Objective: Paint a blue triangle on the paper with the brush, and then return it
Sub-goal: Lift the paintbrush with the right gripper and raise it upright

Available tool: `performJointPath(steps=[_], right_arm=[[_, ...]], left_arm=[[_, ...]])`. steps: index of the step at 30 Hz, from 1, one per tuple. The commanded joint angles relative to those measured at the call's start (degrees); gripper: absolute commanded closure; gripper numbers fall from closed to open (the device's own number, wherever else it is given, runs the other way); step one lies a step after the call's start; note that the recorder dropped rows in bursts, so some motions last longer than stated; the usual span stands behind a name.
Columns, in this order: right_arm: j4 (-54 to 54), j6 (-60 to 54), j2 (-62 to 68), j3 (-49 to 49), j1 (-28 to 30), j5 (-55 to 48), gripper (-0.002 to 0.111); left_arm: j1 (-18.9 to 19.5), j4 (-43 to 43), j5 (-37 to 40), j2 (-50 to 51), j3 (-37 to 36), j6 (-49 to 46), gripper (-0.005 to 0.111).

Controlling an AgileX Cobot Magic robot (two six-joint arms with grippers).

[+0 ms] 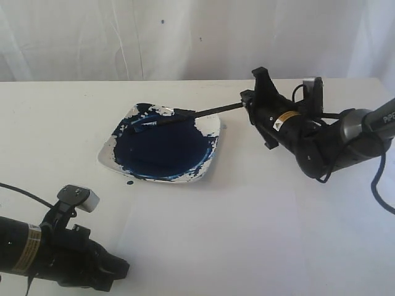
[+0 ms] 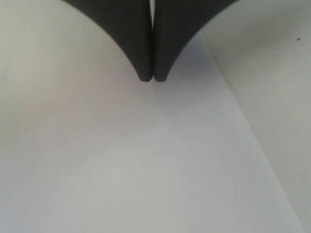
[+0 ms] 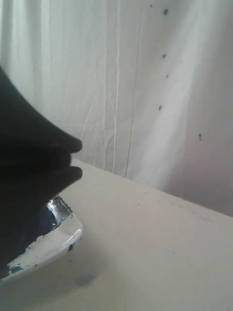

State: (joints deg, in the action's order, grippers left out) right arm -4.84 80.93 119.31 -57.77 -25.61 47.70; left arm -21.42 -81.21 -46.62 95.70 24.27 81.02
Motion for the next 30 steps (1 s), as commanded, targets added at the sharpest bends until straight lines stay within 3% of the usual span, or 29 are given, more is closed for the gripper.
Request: performJointPath(steps=[1,8,30], right_arm=[[-0.4,-9.8,-2.6,-0.3,0.5,1.6,0.108],[-1.6,-15.1,-6.5,-0.3,1.3,0.7,0.108],[-19.0,-26.6,-16.4,-0.4,4.5,3.2,0.108]], left_arm=[[-0.5,-0.7,1.7,0.0,-0.2,-0.2,0.107],[-0.5,-0.7,1.7,0.0,-0.2,-0.2,0.107],[-0.5,-0.7,1.7,0.0,-0.2,-0.2,0.107]])
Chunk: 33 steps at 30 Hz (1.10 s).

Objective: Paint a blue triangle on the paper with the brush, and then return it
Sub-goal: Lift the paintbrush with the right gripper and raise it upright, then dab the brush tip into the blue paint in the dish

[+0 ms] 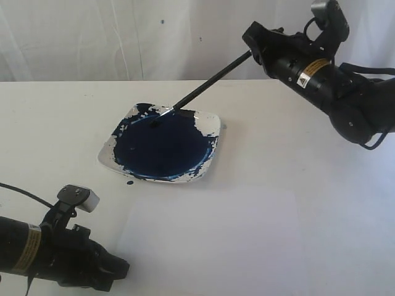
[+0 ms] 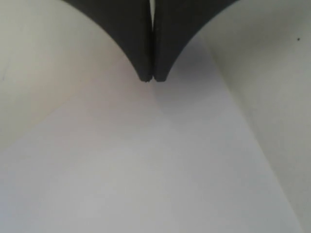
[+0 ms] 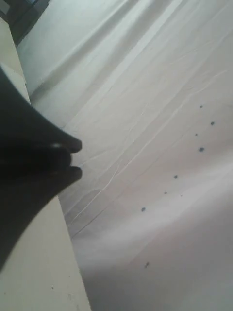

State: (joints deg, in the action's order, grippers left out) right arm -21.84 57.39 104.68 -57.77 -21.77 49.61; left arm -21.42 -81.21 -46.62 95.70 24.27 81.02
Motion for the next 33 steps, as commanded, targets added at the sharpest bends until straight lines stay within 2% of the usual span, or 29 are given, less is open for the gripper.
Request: performJointPath(steps=[1,8,12,33], right_arm=[[-2.2,-3.5,-2.0,-0.4,0.6,1.3,0.108],[-5.1,-3.8,-2.6,-0.4,0.6,0.6,0.108],[-6.7,-7.6,-2.6,-0.4,0.6,-1.8,0.108],[-12.9,-7.7,-2.6,-0.4,0.6,-7.8,0.108]], left_arm=[[-0.5,-0.7,1.7,0.0,-0.2,-0.2,0.107],[-0.5,-0.7,1.7,0.0,-0.2,-0.2,0.107],[-0.5,-0.7,1.7,0.0,-0.2,-0.2,0.107],[-0.5,-0.7,1.7,0.0,-0.2,-0.2,0.107]])
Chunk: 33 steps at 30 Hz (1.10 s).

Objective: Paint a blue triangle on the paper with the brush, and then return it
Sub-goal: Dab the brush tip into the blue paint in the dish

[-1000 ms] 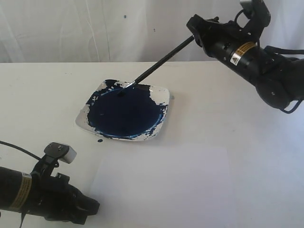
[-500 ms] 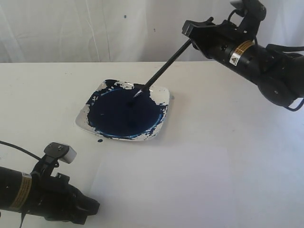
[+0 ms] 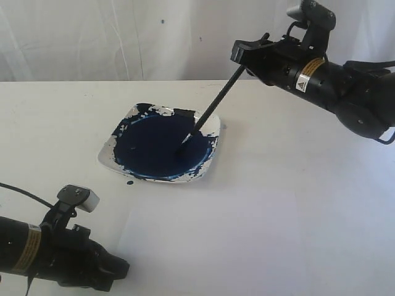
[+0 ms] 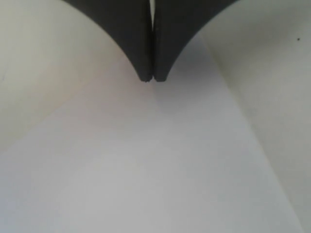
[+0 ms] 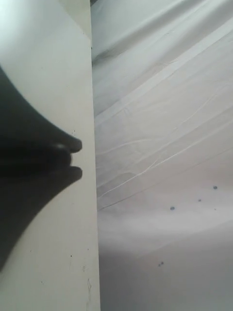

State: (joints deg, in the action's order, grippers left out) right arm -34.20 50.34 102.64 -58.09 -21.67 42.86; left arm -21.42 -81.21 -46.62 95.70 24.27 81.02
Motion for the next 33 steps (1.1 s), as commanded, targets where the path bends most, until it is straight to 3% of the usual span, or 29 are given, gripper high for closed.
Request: performJointPath(steps=[1,4,13,26,33], right_arm=[[-0.5,-0.7,-0.5,-0.1,0.5,0.2,0.108],[0.1,-0.1,-1.1,-0.2,0.5,4.8,0.108],[0.9,-0.1,-6.2,-0.2,0.5,4.3,0.108],[-4.6,0.8,-9.3,-0.2,0.5,-11.6,0.108],[-4.8,0.8,-8.6,-0.1,0.5,-13.1,0.108]], left_arm=[[-0.5,-0.7,1.7,0.0,-0.2,-0.2,0.107],[-0.5,-0.7,1.7,0.0,-0.2,-0.2,0.107],[-0.5,-0.7,1.7,0.0,-0.2,-0.2,0.107],[-0.5,-0.7,1.7,0.0,-0.2,-0.2,0.107],[-0.5,-0.7,1.7,0.0,-0.2,-0.2,0.107]])
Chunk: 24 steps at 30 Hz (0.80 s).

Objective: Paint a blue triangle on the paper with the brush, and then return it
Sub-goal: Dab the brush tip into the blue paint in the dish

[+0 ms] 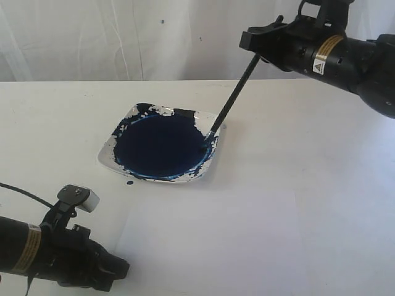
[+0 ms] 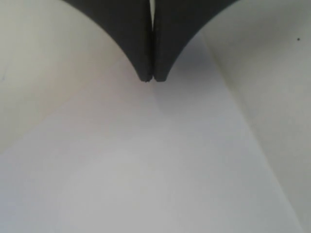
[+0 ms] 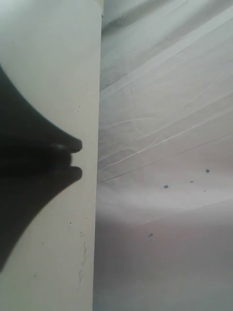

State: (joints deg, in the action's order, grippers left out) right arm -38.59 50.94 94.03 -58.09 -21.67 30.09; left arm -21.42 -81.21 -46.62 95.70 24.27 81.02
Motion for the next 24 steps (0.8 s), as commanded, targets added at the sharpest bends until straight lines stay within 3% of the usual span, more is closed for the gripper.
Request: performJointPath(steps=[1,14,24], right_arm=[[-0.4,0.2,0.0,-0.1,0.5,-0.3,0.108],[-0.9,0.4,0.0,-0.1,0.5,-4.1,0.108],[-0.2,1.8,0.0,-0.2,0.5,2.0,0.108]], left_arm=[[-0.5,-0.7,1.7,0.0,-0.2,-0.2,0.107],[-0.5,-0.7,1.7,0.0,-0.2,-0.2,0.107],[-0.5,-0.7,1.7,0.0,-0.2,-0.2,0.107]])
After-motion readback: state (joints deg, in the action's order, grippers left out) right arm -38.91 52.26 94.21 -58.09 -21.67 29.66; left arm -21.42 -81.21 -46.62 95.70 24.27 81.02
